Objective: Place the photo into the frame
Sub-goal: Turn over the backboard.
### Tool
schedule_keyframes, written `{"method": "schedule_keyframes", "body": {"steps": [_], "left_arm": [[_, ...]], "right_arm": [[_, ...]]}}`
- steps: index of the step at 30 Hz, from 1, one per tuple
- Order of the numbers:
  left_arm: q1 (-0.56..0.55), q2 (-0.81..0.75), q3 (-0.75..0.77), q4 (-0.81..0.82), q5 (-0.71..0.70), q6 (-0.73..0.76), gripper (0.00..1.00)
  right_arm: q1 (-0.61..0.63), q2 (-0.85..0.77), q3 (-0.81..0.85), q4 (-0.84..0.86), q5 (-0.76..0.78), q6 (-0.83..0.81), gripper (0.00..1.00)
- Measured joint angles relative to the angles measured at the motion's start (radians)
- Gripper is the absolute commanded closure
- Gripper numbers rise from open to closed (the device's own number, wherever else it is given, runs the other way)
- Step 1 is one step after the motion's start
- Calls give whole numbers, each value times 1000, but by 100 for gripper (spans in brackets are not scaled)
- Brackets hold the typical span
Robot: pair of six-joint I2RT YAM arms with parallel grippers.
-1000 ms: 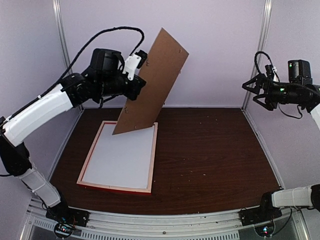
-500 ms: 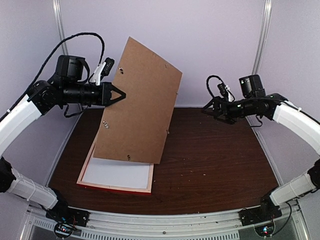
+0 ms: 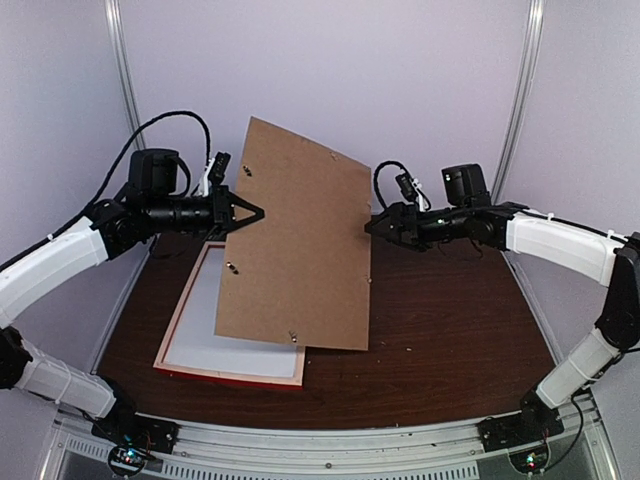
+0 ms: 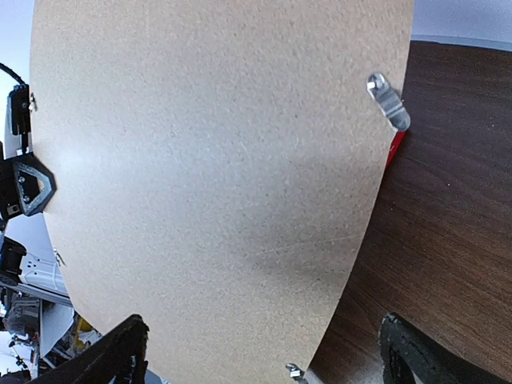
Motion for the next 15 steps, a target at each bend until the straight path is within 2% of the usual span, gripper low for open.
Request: {"method": "schedule_keyframes", "body": {"steps": [8, 11, 15], "left_arm": [[39, 0, -83, 208, 65, -131, 100], [45, -2, -98, 255, 78, -158, 100], [51, -9, -128, 314, 101, -192, 100]], "right_arm": [[-2, 12, -39, 39, -9, 14, 2], [-7, 12, -44, 54, -13, 15, 6], [-17, 13, -64, 97, -51, 38, 16]]}}
